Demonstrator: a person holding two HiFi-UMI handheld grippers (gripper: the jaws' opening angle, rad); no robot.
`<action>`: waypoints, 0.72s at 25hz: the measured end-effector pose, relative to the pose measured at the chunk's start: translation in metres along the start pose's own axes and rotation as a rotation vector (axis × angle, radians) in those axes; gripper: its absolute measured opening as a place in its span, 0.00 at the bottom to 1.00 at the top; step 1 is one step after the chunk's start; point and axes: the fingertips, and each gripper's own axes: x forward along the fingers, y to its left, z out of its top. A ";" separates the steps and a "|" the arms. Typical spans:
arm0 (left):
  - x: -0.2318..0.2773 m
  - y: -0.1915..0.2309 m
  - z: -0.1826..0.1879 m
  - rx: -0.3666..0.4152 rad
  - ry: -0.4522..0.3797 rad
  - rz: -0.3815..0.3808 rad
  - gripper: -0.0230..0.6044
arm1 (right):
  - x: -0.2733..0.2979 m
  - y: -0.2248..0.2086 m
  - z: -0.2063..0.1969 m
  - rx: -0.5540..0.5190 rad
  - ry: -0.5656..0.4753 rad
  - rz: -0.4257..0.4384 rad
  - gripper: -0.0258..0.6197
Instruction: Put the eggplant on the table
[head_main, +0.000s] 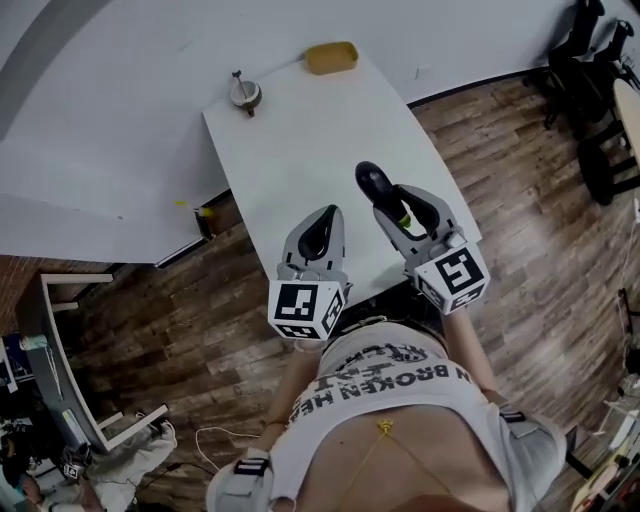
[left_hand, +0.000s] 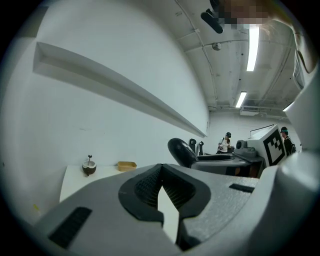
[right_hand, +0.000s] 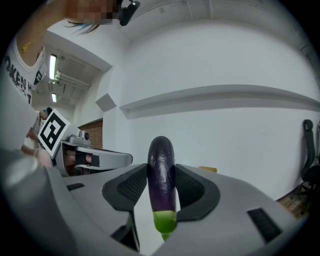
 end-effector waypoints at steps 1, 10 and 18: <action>0.002 -0.001 0.002 -0.003 -0.005 0.017 0.03 | 0.000 -0.004 0.002 -0.004 0.002 0.014 0.31; 0.022 -0.012 0.018 -0.010 -0.025 0.142 0.03 | 0.008 -0.032 0.017 -0.022 -0.006 0.140 0.31; 0.022 -0.009 0.015 -0.035 -0.029 0.223 0.03 | 0.015 -0.030 0.013 -0.028 -0.001 0.233 0.31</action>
